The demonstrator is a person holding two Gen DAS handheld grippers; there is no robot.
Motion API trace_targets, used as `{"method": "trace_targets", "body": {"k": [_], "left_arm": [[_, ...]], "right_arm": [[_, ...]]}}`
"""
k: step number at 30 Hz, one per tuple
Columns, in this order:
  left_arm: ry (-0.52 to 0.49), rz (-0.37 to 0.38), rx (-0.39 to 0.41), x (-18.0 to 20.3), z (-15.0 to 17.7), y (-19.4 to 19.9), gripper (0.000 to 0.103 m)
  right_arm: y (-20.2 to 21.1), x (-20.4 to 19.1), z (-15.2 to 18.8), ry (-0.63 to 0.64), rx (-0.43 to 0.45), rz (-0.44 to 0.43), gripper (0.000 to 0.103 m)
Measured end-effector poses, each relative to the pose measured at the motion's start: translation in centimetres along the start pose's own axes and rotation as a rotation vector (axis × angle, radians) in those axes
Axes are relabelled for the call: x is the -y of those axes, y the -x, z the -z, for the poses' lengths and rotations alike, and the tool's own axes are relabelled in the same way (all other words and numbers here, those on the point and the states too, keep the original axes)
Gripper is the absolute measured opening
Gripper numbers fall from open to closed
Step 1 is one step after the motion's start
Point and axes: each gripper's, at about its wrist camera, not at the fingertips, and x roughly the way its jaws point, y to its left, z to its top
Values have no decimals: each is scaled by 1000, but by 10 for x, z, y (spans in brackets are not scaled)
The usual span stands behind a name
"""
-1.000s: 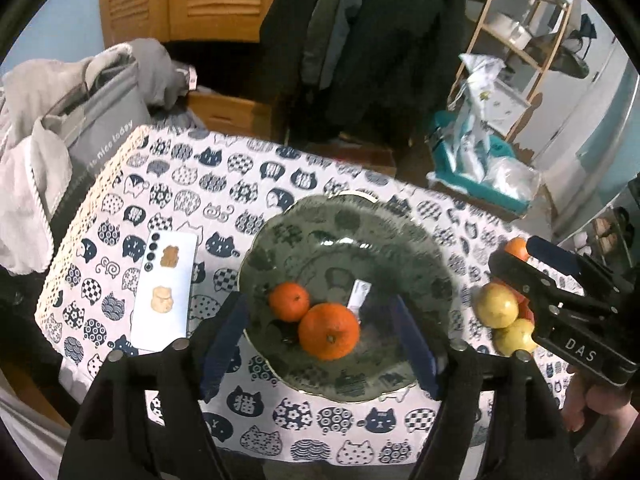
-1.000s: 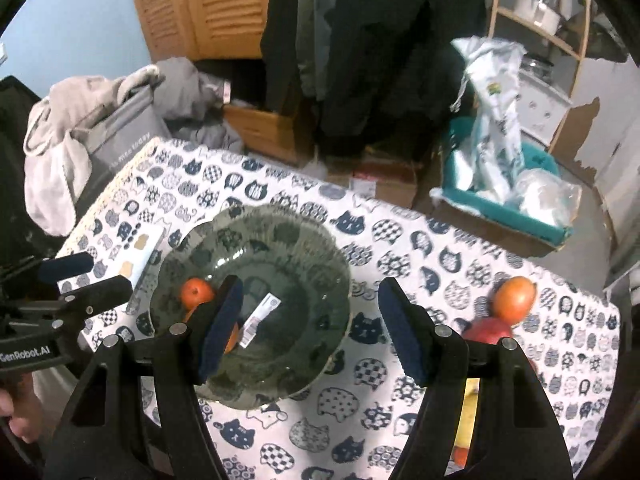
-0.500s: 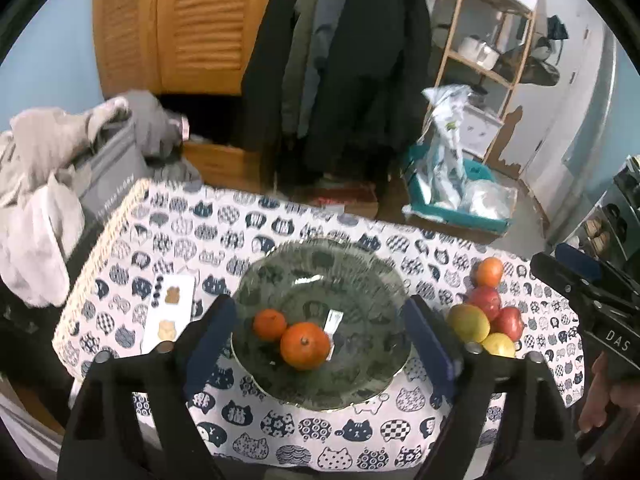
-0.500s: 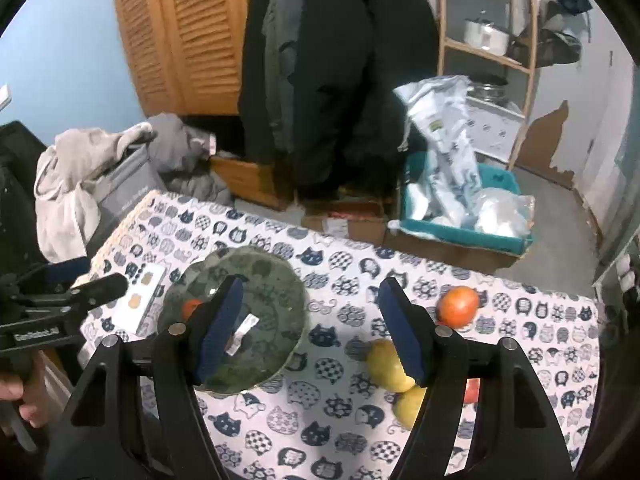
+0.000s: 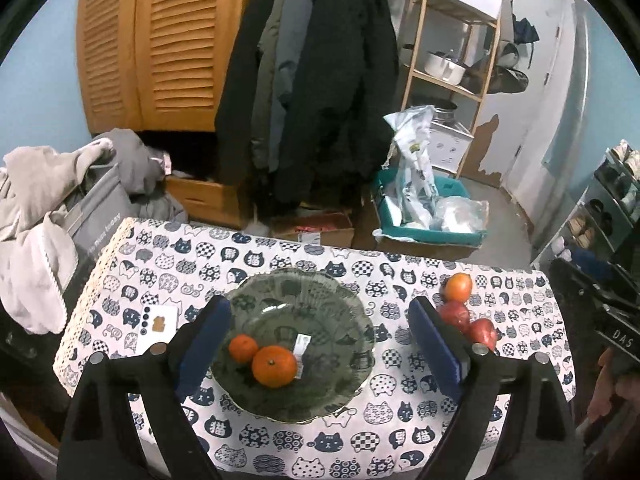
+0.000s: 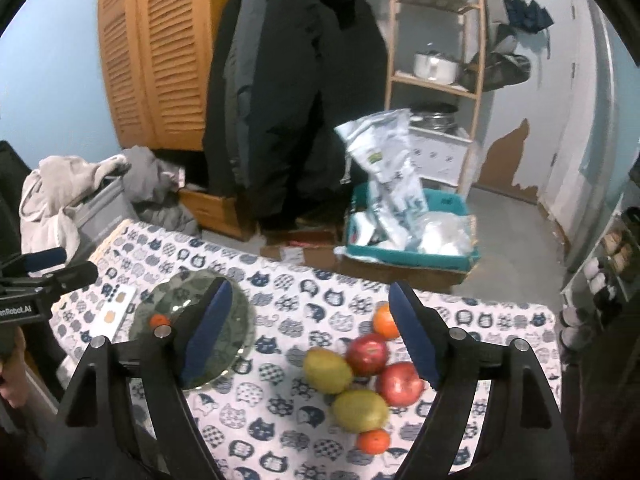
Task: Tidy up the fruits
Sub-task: 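Withdraw both open tools from the bowl back toward the fruit pile, then grasp a yellow mango with the left tool while the right tool grasps a red apple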
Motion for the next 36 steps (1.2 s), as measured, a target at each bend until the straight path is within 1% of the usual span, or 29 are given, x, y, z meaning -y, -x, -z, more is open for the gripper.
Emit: {"method": "trace_targets", "body": {"k": [7,18,28,36], "left_arm": [[-32,19,1,22,-3,1,91],[-97,46,-14,63,-8,-6,93],[-164,65,-56,103,-4,-27,93],[-194,80,-106,123,1,-48,93]], "right_arm": [[16,32,2,-39,21,42,82],[27,74,15,-90,14,94,82],[27,100,28,-124,-15,120,82],[17,117,39,-149,-52,143,82]]}}
